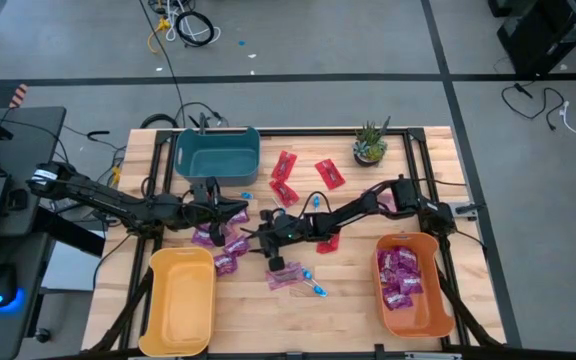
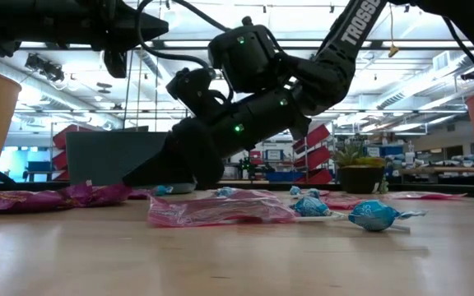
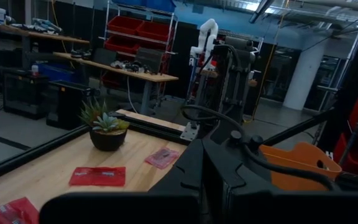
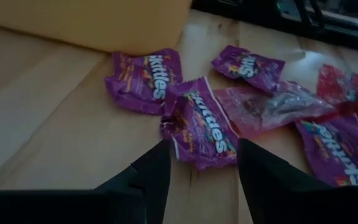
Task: Sort candy
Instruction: Put the purple candy into the orange bin
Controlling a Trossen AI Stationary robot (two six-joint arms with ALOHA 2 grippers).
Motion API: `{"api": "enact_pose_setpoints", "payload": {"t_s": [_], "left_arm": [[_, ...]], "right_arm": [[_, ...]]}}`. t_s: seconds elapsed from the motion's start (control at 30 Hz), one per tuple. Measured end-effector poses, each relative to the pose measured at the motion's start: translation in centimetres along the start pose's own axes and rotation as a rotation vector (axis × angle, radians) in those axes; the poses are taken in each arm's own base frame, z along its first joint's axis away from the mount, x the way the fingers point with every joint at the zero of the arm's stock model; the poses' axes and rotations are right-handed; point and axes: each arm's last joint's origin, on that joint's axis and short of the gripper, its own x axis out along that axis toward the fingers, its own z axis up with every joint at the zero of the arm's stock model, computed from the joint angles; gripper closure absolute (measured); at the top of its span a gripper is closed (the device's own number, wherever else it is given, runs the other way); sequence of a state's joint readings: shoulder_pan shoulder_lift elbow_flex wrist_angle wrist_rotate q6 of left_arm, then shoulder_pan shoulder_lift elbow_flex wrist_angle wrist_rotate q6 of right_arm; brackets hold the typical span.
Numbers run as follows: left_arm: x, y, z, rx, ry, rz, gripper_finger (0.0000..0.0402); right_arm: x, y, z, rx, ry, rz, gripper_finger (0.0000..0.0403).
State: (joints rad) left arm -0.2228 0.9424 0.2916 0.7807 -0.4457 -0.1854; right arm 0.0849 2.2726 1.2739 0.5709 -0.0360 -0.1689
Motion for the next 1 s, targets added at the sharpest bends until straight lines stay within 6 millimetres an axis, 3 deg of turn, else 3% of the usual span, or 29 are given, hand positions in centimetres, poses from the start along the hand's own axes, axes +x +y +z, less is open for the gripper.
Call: {"api": "enact_pose_setpoints", "payload": {"t_s": [1.0], "left_arm": [[0.0, 0.02, 0.06, -0.002, -0.008, 0.01, 0.0396]], "right_arm": [[0.36, 0.01, -0.52, -0.073, -0.007, 0.006, 0.0235]]}}
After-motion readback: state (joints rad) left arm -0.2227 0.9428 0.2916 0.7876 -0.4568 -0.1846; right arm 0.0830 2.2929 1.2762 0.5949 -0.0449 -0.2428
